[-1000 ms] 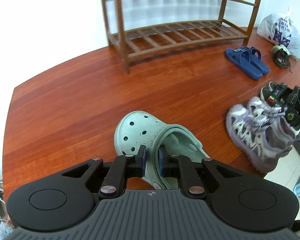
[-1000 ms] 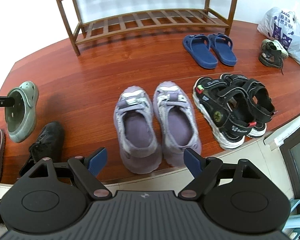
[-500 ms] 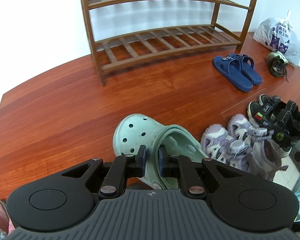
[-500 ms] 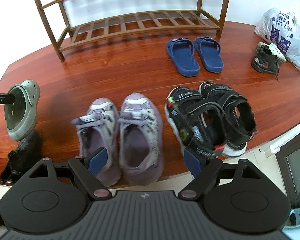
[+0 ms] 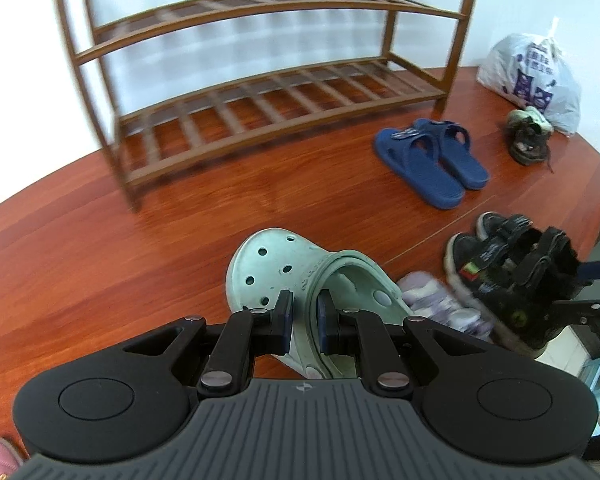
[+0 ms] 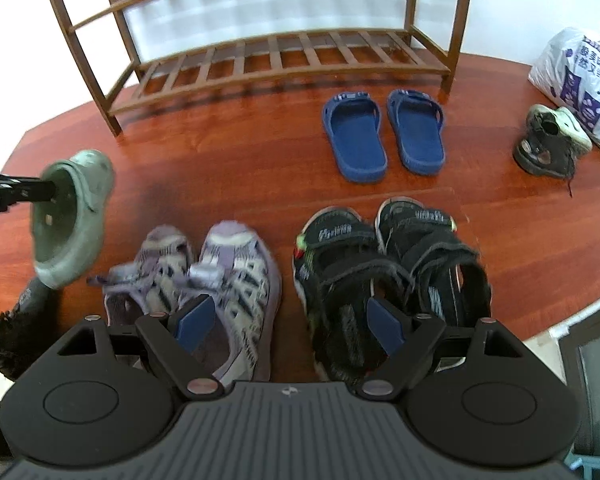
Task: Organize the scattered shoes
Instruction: 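Lift the green clog with the left tool and carry it toward the right tool, then lower the pale green clog beside the black sandals and open the left tool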
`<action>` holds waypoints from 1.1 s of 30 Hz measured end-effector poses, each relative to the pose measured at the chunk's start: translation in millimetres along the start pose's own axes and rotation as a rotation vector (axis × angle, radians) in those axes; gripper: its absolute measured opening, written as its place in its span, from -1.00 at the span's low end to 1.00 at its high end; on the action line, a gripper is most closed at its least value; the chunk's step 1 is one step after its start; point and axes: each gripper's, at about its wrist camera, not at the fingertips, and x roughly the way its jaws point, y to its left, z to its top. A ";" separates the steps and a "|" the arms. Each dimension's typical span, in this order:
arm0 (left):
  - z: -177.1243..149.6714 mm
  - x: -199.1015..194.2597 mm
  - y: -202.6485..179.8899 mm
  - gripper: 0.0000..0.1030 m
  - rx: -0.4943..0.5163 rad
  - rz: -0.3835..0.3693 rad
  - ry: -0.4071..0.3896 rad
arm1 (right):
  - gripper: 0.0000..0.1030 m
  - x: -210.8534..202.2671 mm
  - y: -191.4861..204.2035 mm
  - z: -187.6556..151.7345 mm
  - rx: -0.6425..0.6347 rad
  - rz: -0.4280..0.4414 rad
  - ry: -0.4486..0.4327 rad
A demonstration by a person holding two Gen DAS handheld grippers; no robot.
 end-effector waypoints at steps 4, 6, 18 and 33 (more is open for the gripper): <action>14.2 11.9 -25.4 -0.73 0.021 -0.033 -0.005 | 0.70 2.7 -15.2 15.2 -0.020 0.066 -0.013; 24.4 20.6 -45.8 -0.73 0.041 -0.061 -0.010 | 0.70 6.1 -21.8 22.6 -0.024 0.103 -0.012; 64.2 41.5 -124.9 -0.73 0.096 -0.150 -0.019 | 0.52 23.3 -76.3 43.0 0.090 0.276 0.007; 103.3 76.8 -256.0 -0.72 0.054 -0.131 -0.013 | -0.27 11.5 -221.2 49.1 0.146 0.376 0.045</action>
